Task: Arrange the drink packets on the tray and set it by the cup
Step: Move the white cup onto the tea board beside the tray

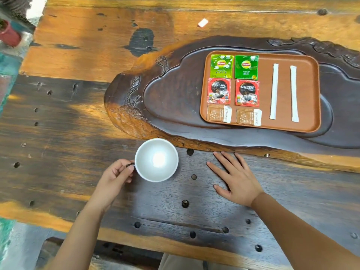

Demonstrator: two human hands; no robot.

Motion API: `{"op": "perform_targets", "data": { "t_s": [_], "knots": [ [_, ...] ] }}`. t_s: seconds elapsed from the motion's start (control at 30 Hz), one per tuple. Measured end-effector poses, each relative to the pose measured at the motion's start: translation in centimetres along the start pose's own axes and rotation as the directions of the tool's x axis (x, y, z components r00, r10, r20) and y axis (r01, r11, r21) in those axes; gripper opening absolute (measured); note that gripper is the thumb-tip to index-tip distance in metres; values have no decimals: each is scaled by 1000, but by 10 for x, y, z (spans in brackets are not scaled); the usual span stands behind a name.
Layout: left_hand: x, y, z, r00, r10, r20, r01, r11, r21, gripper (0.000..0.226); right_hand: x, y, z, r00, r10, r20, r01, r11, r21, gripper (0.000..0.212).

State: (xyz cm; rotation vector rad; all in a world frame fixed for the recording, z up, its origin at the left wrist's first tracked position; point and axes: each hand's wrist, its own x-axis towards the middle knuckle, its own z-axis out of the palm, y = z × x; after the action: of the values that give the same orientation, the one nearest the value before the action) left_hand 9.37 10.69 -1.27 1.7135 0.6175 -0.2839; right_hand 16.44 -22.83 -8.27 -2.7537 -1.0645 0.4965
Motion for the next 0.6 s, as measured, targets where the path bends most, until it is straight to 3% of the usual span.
{"op": "perform_targets", "data": {
  "t_s": [0.23, 0.37, 0.5, 0.6],
  "knots": [
    [50, 53, 9, 989, 109, 95, -91, 980, -178, 11, 0, 2, 0, 1000, 3, -24, -2, 998, 63, 63],
    [81, 83, 10, 973, 170, 154, -129, 961, -245, 32, 1, 2, 0, 999, -1, -43, 5, 996, 84, 63],
    [123, 114, 16, 972, 174, 160, -136, 965, -225, 15, 2, 2, 1, 999, -5, -44, 8, 996, 90, 64],
    [150, 127, 24, 968, 164, 188, -137, 980, -146, 24, 2, 3, 1, 999, -7, -43, 11, 996, 93, 64]
  ]
}}
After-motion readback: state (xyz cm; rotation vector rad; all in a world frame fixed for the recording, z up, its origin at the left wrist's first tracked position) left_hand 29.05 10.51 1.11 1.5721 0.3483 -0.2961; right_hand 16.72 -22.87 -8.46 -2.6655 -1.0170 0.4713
